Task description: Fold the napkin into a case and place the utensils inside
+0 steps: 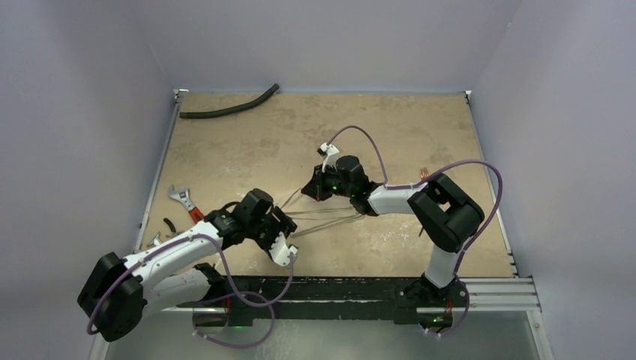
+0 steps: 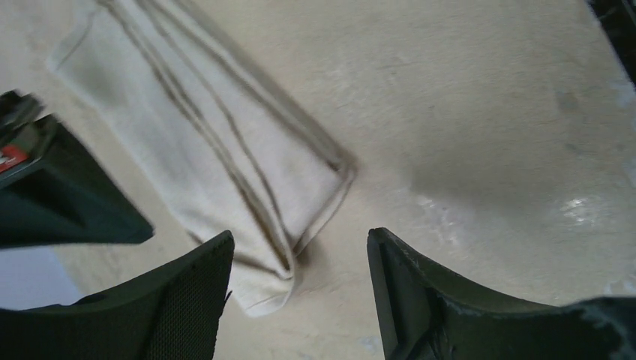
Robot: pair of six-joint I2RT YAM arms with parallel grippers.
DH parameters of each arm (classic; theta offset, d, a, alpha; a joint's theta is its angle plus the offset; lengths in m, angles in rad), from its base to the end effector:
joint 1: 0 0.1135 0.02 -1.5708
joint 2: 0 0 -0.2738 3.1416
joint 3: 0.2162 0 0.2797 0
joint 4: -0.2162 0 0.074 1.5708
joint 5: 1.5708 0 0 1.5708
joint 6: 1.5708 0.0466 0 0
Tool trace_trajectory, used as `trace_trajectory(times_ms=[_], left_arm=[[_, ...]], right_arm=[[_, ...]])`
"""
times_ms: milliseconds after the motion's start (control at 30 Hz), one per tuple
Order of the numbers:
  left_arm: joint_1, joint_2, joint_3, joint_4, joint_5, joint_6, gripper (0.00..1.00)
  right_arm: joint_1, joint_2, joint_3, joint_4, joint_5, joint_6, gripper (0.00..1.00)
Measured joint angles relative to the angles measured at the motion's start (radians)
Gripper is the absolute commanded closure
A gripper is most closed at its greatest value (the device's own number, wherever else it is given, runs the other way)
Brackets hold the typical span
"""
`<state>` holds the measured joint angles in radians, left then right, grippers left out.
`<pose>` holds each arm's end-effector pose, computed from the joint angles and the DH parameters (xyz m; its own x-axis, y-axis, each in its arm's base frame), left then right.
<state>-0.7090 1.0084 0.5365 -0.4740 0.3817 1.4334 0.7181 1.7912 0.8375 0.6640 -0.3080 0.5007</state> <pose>0.1505 -0.1520 0.1793 0.6781 0.6295 -0.3794 0.7152 -0.4460 0.5381 0.2922 0.2741 0.1588 -0.5947 0.0879 -0.7991 -0.6387 0.5521 0.5360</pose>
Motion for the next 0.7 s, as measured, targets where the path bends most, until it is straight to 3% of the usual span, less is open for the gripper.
trace_trajectory(times_ms=[533, 700], left_arm=[[-0.018, 0.231, -0.054, 0.215, 0.069, 0.167, 0.45], [-0.021, 0.251, -0.056, 0.236, 0.072, 0.229, 0.58]], right_arm=[[0.000, 0.005, -0.042, 0.055, -0.023, -0.090, 1.00], [0.000, 0.050, -0.095, 0.111, -0.024, -0.084, 1.00]])
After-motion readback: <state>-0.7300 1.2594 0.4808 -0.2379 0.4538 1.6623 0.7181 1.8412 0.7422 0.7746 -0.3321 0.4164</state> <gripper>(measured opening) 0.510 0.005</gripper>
